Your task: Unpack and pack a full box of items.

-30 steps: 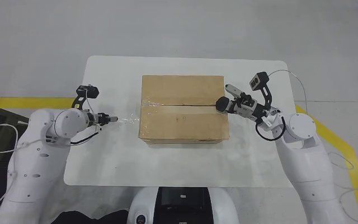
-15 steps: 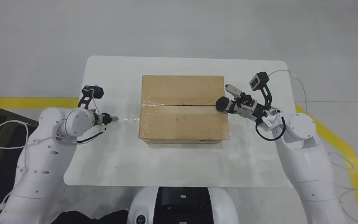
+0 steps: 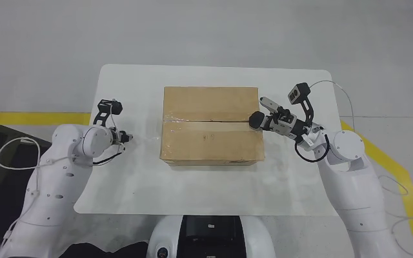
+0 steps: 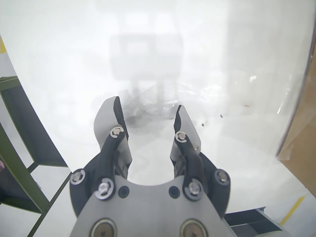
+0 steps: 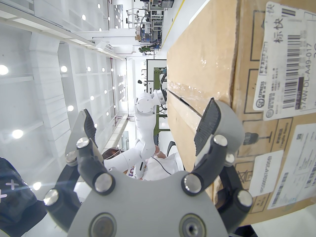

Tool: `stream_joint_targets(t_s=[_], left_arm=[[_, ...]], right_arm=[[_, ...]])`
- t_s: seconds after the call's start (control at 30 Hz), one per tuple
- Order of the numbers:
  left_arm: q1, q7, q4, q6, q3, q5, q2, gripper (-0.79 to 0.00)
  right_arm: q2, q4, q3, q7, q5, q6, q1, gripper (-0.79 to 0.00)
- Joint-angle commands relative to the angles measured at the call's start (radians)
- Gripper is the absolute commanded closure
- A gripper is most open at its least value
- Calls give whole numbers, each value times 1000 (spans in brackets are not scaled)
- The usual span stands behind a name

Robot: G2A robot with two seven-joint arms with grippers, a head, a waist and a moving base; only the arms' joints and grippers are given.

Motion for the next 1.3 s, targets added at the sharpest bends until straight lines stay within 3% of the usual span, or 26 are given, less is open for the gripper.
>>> stream_joint_targets(t_s=[0.0,0.17,0.4,0.7,0.83,0.87,1.23,1.27], left_arm=[[-5,0,6,-3,4,0,-2,-406],[-13,-1,9,-7,4,-16,-5,-382],[-13,-4,0,-13,-3,-32,-6,-191],[-30,-17,13,-17,-1,-42,-10,-182],[-37,-22,19,-21,-3,-46,-11,-9],[-39,-23,22,-22,-2,-45,-11,0],[-41,-11,17,0,-17,-51,-13,0],[-37,-14,9,1,-23,-50,-12,-92]], right_arm=[[0,0,0,0,0,0,0,-785],[0,0,0,0,0,0,0,-785],[0,0,0,0,0,0,0,-785],[0,0,0,0,0,0,0,-785],[0,0,0,0,0,0,0,-785],[0,0,0,0,0,0,0,-785],[0,0,0,0,0,0,0,-785],[0,0,0,0,0,0,0,-785]])
